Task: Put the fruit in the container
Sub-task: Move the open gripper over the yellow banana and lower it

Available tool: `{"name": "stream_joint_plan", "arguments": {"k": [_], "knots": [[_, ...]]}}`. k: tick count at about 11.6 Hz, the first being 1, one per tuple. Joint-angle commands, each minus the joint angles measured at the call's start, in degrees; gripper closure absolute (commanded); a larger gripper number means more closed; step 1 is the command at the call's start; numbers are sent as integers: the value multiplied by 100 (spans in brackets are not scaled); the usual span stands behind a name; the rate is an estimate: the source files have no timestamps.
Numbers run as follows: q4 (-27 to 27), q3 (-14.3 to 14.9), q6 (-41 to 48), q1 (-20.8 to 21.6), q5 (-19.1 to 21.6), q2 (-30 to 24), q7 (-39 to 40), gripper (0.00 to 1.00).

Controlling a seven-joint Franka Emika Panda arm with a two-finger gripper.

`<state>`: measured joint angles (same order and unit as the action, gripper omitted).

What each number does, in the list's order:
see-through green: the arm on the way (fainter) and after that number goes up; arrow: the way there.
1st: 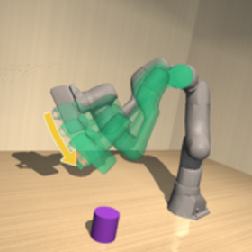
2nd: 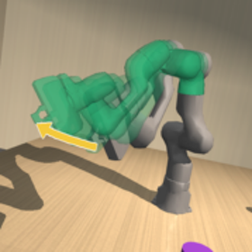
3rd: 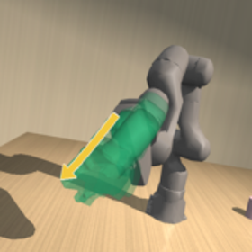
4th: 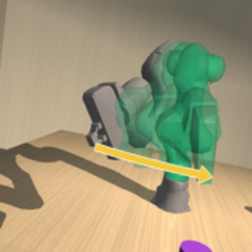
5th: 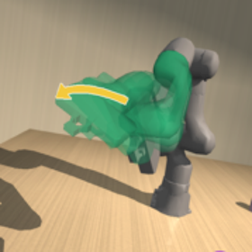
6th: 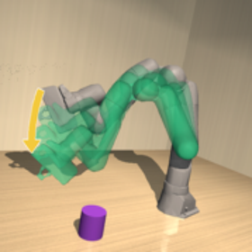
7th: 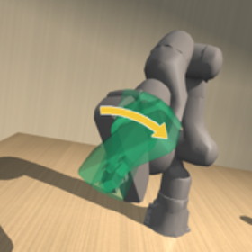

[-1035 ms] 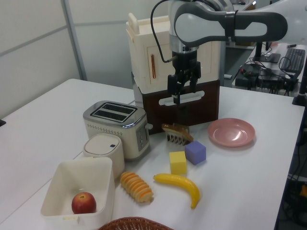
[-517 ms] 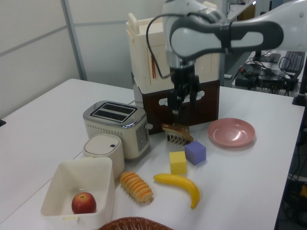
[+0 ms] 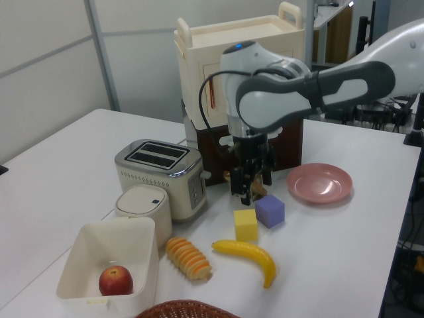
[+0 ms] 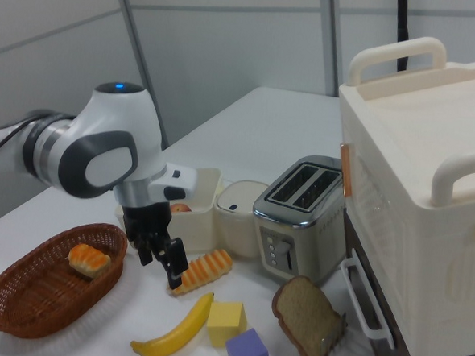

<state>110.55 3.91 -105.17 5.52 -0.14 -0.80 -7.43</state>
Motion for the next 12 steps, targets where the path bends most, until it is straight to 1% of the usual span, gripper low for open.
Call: {"name": "stream_joint_plan", "arguments": {"k": [1, 3, 5, 6, 7, 8, 11, 12], "knots": [[896, -179, -958, 55, 76, -421, -275, 0], [1248, -293, -1557, 46, 32, -404, -443, 0], [1504, -311, -1970, 55, 32, -386, -444, 0], [1601, -311, -2033, 72, 23, -351, -452, 0], [1575, -311, -2043, 81, 5, -168, -461, 0], [1549, -311, -2060, 134, -82, 16, -522, 0], [1523, -303, -2121, 169, -565, 447, -899, 0], [1514, -311, -2322, 169, -653, 562, -979, 0]]}}
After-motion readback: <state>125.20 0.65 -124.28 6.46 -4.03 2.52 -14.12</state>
